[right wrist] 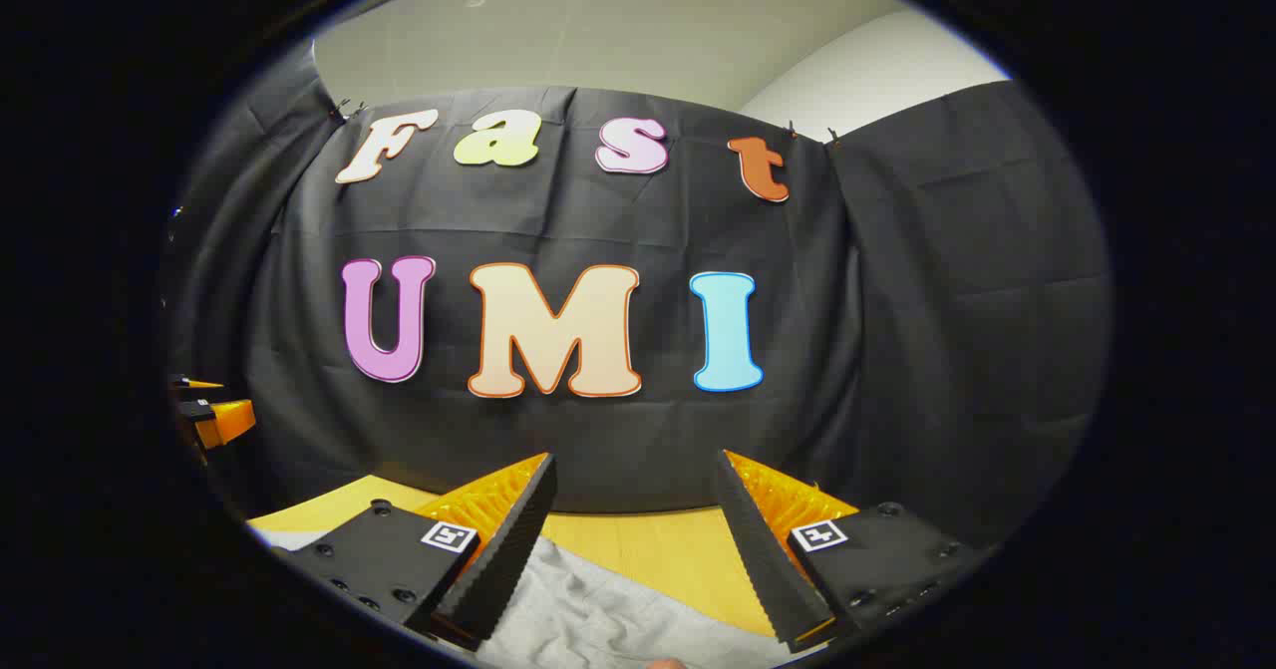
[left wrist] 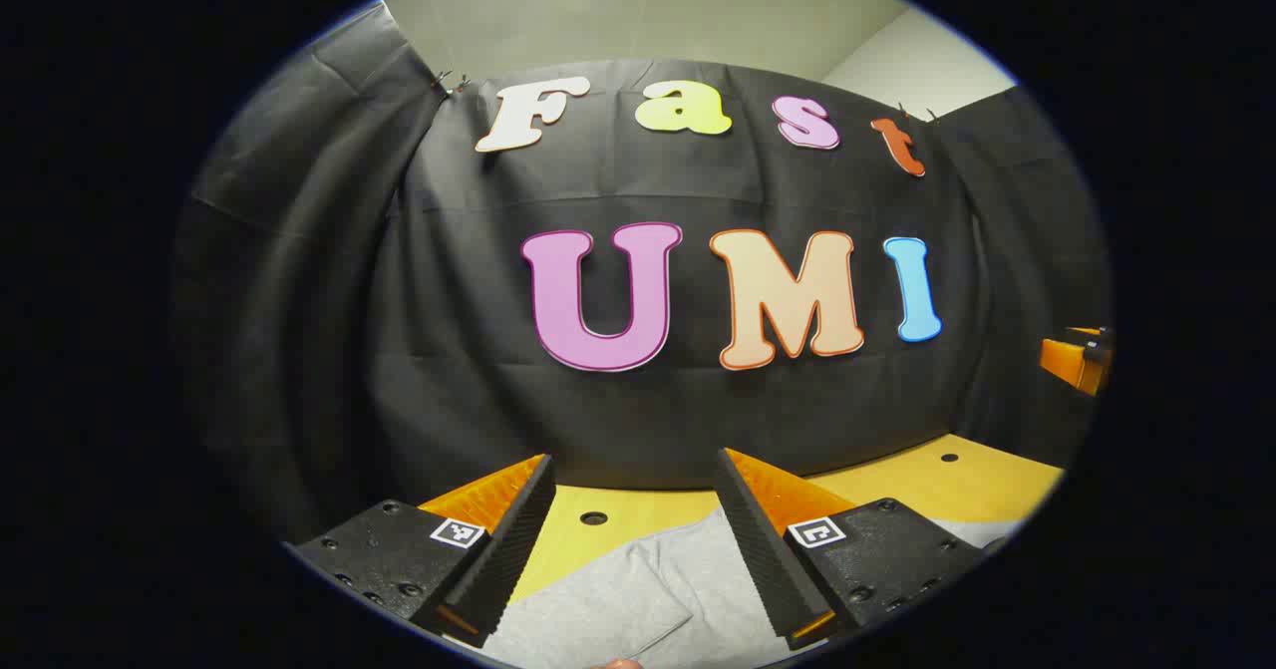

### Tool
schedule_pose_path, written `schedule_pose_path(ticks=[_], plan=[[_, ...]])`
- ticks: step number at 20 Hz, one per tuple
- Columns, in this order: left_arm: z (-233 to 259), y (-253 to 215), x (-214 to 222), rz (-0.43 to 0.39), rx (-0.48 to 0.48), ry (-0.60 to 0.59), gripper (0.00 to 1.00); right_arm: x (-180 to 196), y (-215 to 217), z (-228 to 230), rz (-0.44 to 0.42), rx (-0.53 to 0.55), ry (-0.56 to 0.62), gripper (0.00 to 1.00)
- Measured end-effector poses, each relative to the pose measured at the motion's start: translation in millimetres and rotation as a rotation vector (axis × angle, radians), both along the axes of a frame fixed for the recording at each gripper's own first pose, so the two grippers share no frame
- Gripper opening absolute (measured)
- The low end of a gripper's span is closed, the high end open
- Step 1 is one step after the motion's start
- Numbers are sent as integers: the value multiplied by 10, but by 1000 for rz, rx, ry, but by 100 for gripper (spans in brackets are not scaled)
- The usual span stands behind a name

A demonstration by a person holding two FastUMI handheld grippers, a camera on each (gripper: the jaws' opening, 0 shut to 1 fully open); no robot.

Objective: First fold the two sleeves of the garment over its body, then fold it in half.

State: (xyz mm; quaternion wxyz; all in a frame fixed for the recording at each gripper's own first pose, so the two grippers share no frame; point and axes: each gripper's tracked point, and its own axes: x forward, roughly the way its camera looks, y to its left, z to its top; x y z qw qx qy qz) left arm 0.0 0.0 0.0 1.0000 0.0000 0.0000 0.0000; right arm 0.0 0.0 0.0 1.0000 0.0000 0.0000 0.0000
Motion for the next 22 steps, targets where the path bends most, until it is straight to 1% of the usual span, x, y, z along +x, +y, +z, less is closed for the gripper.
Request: schedule_pose_path(ticks=[1, 3, 4, 5, 6, 7, 8, 9, 10, 11, 12, 13, 14, 15, 16, 17, 21, 22], plan=[[10, -65, 21, -13, 5, -4, 94, 20, -39, 37, -4, -7, -9, 100], [30, -129, 59, -21, 14, -6, 94, 64, -21, 68, 13, -13, -12, 98], [49, -151, 81, -20, 12, -8, 96, 93, 10, 100, 22, -13, -15, 98], [65, -175, 107, -17, 6, -10, 99, 121, 23, 129, 29, -15, -22, 96], [92, -177, 115, -7, 2, -18, 95, 153, 22, 146, 30, -18, -29, 96], [91, -168, 117, 2, -1, -22, 96, 177, 33, 174, 34, -20, -37, 96], [104, -167, 123, 8, -1, -26, 100, 202, 68, 203, 39, -16, -45, 95], [108, -155, 135, 15, 1, -28, 96, 231, 106, 227, 47, -11, -51, 98], [106, -132, 147, 24, 3, -30, 95, 252, 134, 208, 52, -10, -51, 95], [100, -95, 166, 36, 5, -32, 96, 283, 143, 179, 51, -12, -45, 100], [90, -54, 185, 53, 12, -29, 100, 310, 158, 144, 52, -12, -35, 98], [62, -12, 196, 67, 21, -23, 99, 332, 175, 119, 55, -10, -25, 98], [53, 22, 205, 76, 26, -18, 96, 355, 199, 94, 57, -6, -15, 98], [38, 43, 205, 82, 28, -13, 100, 373, 212, 72, 57, -1, -7, 95], [34, 63, 196, 85, 27, -9, 100, 383, 207, 49, 57, 1, -3, 98], [12, 78, 200, 89, 25, -6, 96, 388, 215, 43, 57, 1, -1, 100], [-22, 145, 214, 103, 25, 1, 96, 404, 246, 39, 63, -9, 0, 100], [-12, 155, 216, 104, 26, -1, 100, 398, 245, 34, 67, -8, 0, 100]])
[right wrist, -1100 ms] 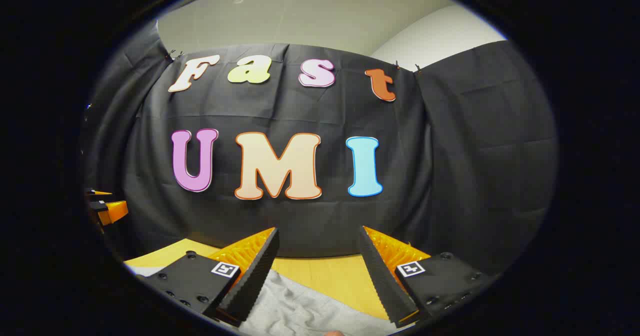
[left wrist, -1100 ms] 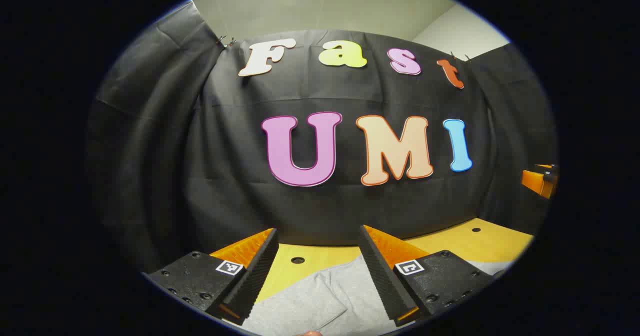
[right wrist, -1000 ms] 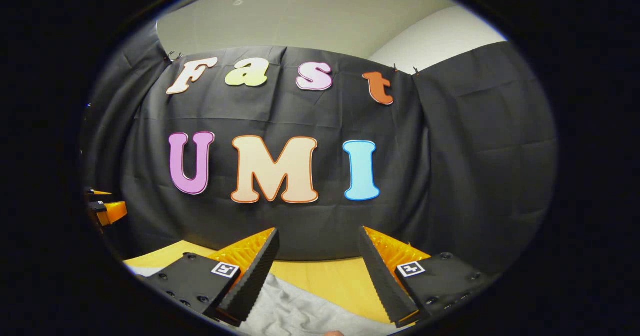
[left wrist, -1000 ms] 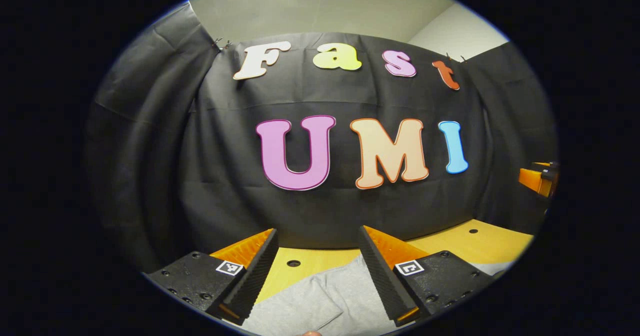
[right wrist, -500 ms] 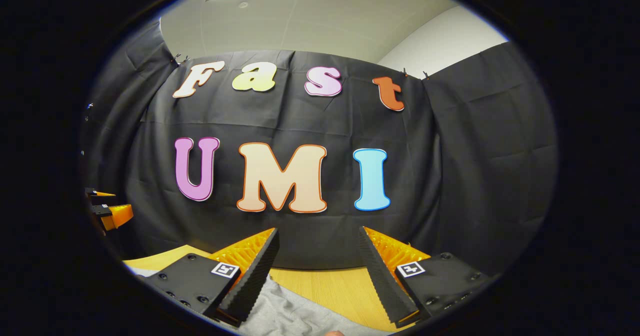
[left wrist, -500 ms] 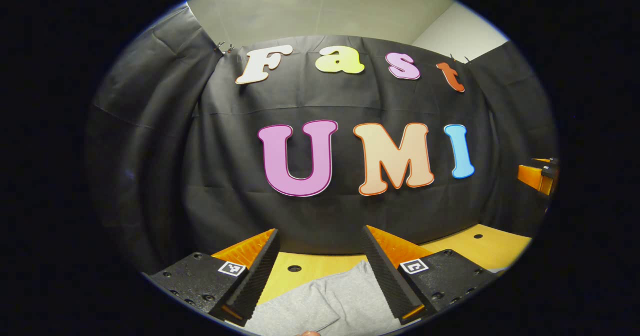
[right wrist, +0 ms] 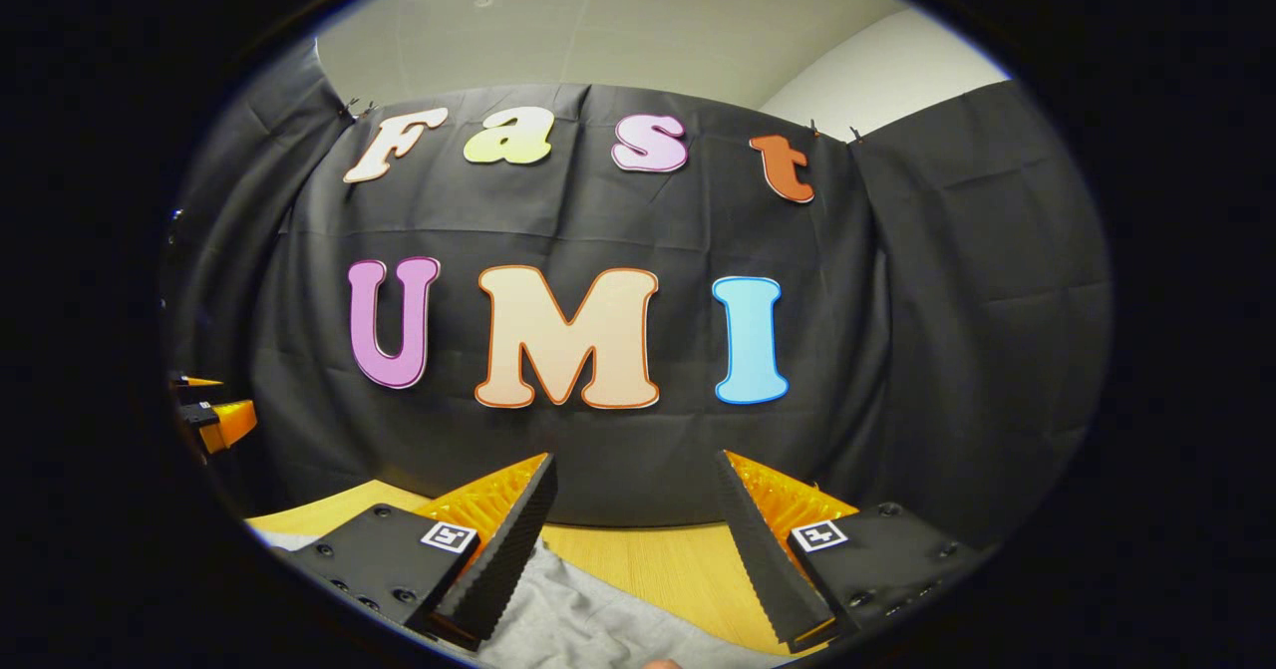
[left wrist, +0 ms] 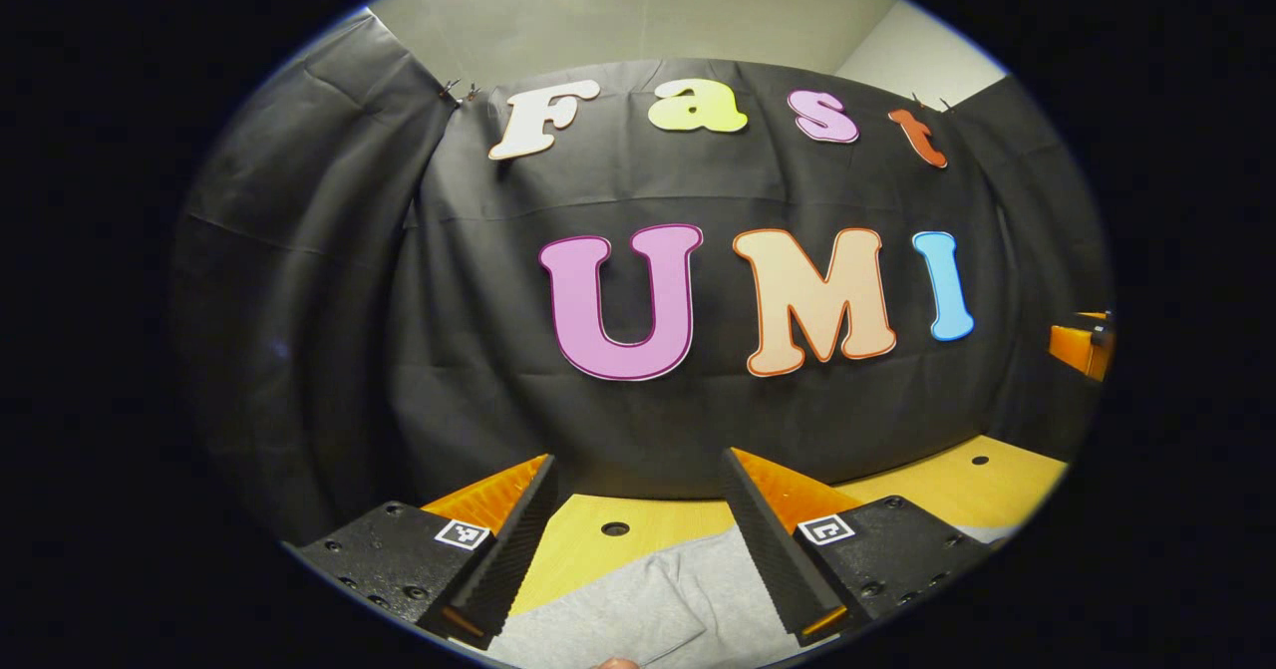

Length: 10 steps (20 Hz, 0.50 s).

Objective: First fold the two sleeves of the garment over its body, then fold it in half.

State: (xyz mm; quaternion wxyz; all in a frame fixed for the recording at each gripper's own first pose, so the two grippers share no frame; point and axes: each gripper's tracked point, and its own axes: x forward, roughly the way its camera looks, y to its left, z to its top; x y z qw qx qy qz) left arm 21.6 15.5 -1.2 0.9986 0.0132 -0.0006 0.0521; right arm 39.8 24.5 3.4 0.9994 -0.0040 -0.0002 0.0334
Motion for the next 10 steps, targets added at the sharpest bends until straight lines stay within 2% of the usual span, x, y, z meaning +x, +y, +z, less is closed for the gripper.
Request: schedule_pose_path(ticks=[2, 3, 5, 10], plan=[[8, 4, 2, -1, 0, -6, 99, 13, -14, 24, -1, 0, -10, 98], [-1, 1, 8, -2, -1, -6, 95, 13, -24, 44, 1, -1, -14, 98], [-31, -8, 21, -8, -3, -1, 100, 34, -91, 51, -1, -4, -12, 99], [-118, -42, 90, -19, -20, 18, 96, 46, -528, -112, -50, -64, 35, 98]])
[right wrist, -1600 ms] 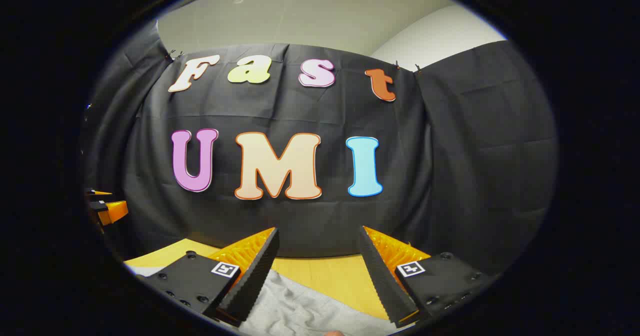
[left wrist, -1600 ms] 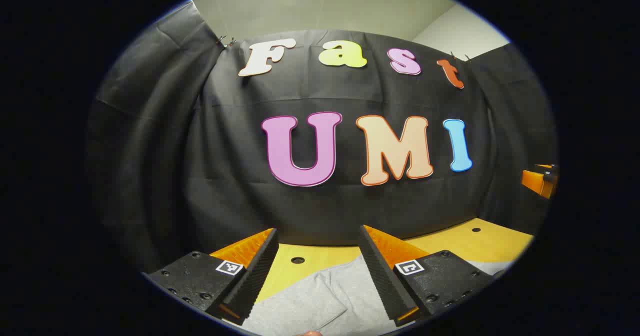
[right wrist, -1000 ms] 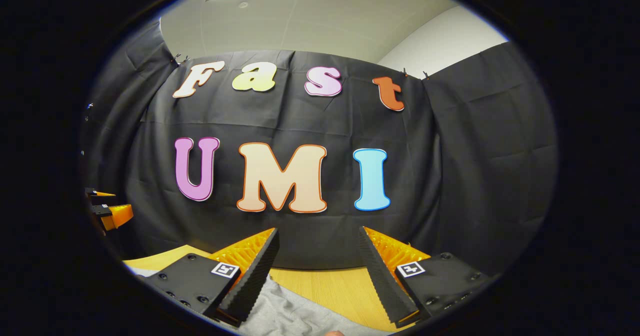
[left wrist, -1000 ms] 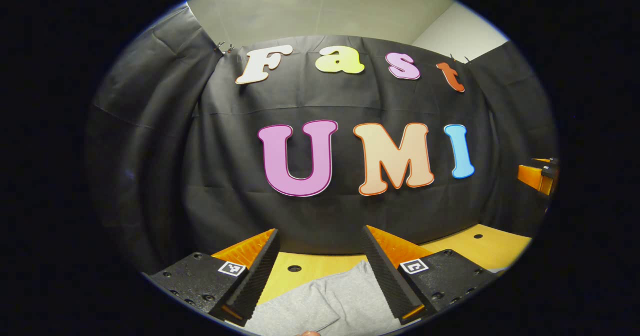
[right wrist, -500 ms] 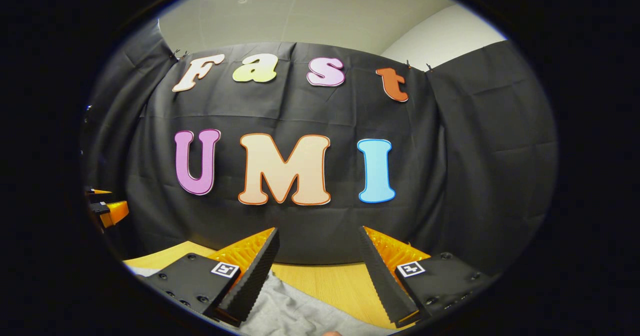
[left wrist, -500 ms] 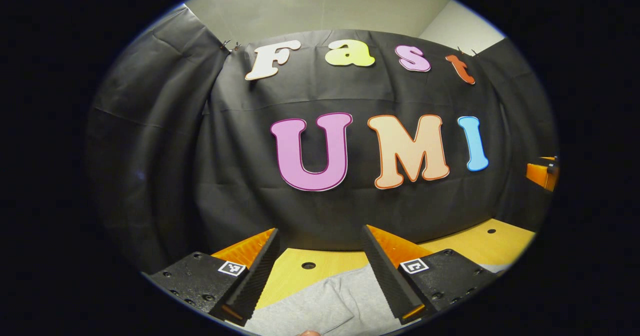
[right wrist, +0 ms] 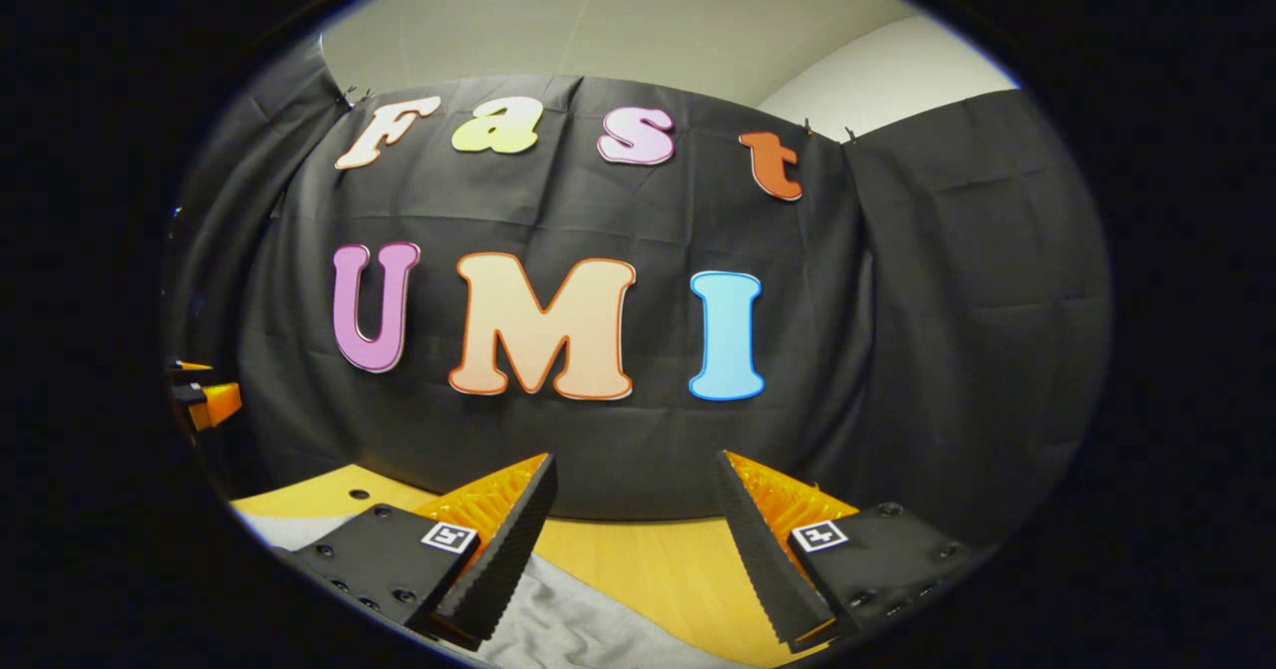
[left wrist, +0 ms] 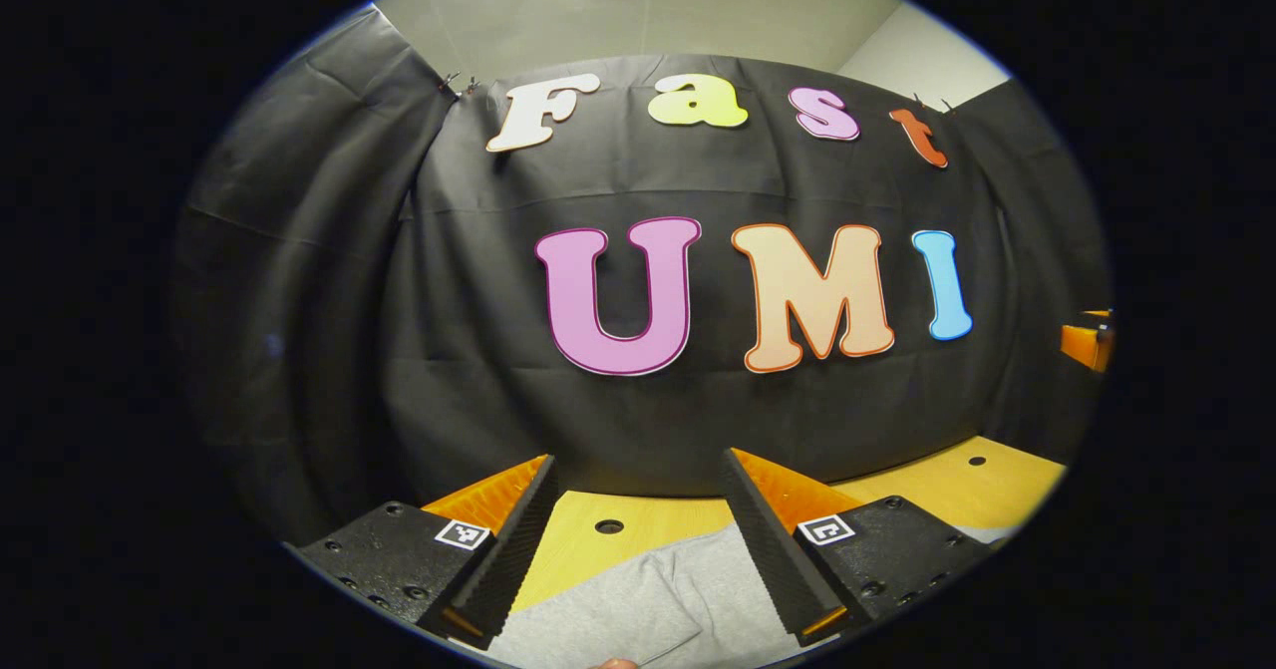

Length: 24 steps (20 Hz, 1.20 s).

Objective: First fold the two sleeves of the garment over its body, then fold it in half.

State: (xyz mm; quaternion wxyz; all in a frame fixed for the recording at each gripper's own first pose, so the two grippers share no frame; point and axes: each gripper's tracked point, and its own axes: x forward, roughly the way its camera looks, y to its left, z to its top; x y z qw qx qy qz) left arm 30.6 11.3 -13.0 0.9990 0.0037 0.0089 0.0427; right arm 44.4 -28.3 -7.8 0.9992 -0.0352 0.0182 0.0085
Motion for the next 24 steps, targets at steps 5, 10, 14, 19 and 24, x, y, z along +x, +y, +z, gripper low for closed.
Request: schedule_pose_path(ticks=[5, 10, 14, 19, 24], plan=[[13, -174, 97, -39, 2, -7, 100, -127, -643, -276, -96, -114, 66, 99], [-1, -454, 199, -102, 7, -4, 95, -410, -1183, -716, -182, -140, 184, 99], [7, -641, 247, -142, 7, -4, 95, -702, -1589, -1094, -253, -158, 290, 99], [-8, -805, 303, -175, 10, -1, 95, -1119, -2007, -1658, -343, -160, 441, 100], [-70, -946, 308, -196, 9, 14, 95, -1555, -2182, -2314, -355, -129, 630, 100]])
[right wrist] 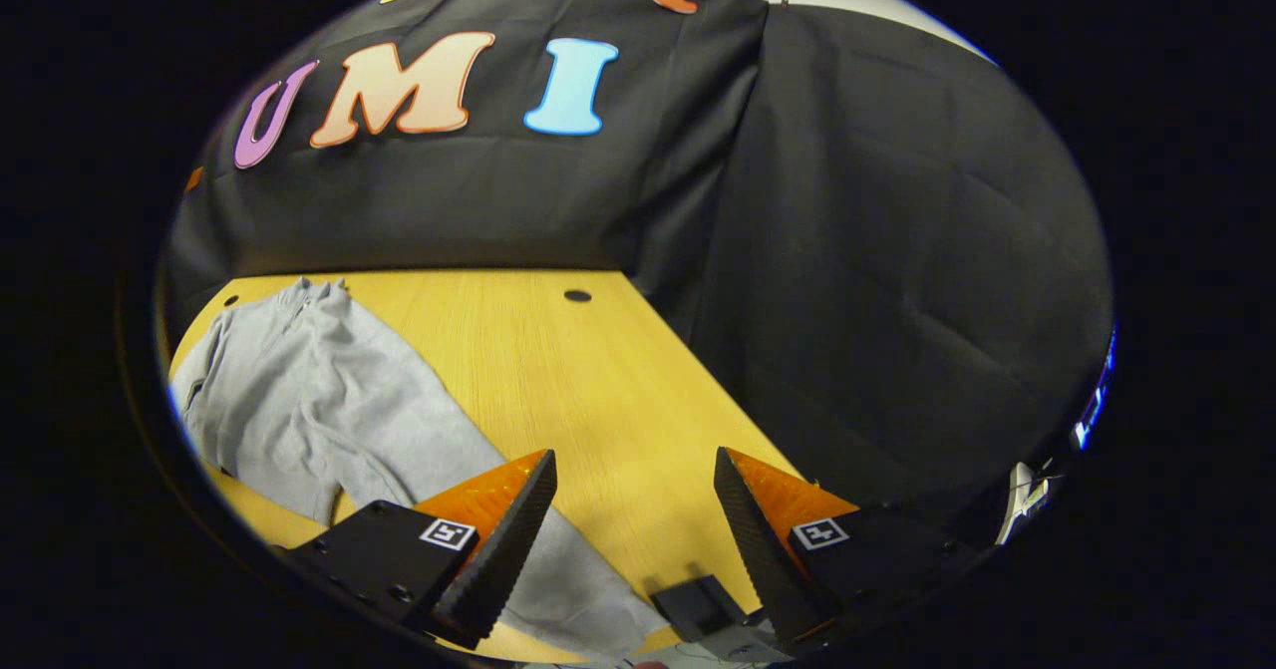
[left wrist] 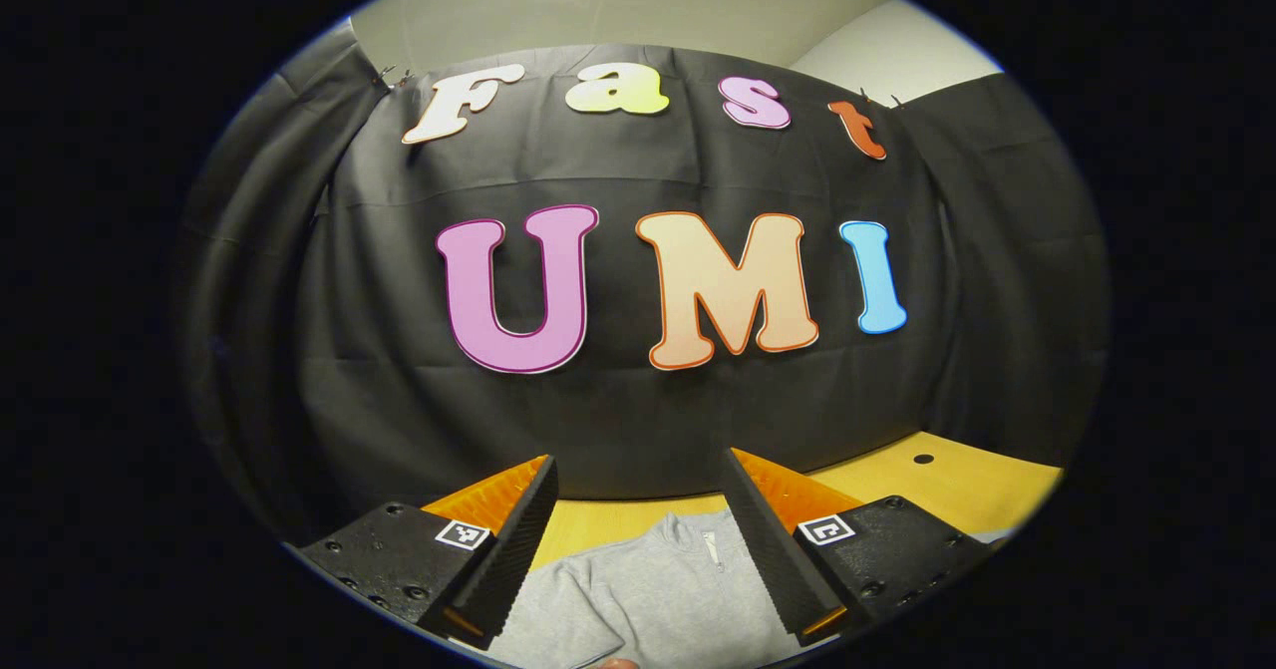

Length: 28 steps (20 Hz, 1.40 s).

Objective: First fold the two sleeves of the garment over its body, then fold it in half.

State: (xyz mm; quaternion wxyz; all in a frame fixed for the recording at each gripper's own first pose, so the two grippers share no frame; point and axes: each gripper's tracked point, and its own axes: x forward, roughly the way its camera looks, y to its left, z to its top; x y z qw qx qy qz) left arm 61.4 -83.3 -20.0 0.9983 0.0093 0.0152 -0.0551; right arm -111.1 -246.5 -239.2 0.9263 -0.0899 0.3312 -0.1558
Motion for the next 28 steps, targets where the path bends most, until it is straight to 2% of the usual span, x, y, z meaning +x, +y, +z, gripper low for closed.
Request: schedule_pose_path(ticks=[5, 10, 11, 15, 17, 20, 21, 22, 24, 26, 27, 28], plan=[[-41, -119, 11, -10, 12, 13, 95, -458, 103, -545, 22, 91, 174, 100], [-107, -228, 16, -10, 19, 33, 96, -676, 205, -885, 60, 157, 289, 99], [-110, -252, 16, -9, 19, 34, 100, -713, 207, -956, 66, 169, 311, 99], [-105, -341, 8, -4, 32, 39, 100, -711, 218, -1096, 93, 191, 364, 100], [-86, -376, -4, 4, 38, 36, 100, -693, 308, -1146, 112, 248, 395, 93], [-85, -420, -36, 25, 45, 39, 100, -669, 362, -1211, 82, 343, 405, 47], [-84, -445, -51, 32, 44, 40, 95, -650, 387, -1156, 66, 365, 396, 32], [-103, -464, -70, 39, 44, 46, 95, -640, 407, -1184, 61, 385, 392, 16], [-135, -491, -109, 55, 44, 59, 95, -632, 418, -1170, 49, 431, 388, 7], [-146, -465, -171, 76, 46, 67, 96, -590, 455, -1156, 30, 486, 378, 7], [-115, -434, -189, 89, 44, 58, 100, -545, 469, -1124, 19, 509, 376, 7], [-117, -404, -209, 97, 39, 55, 95, -486, 471, -1091, 3, 528, 369, 7]])
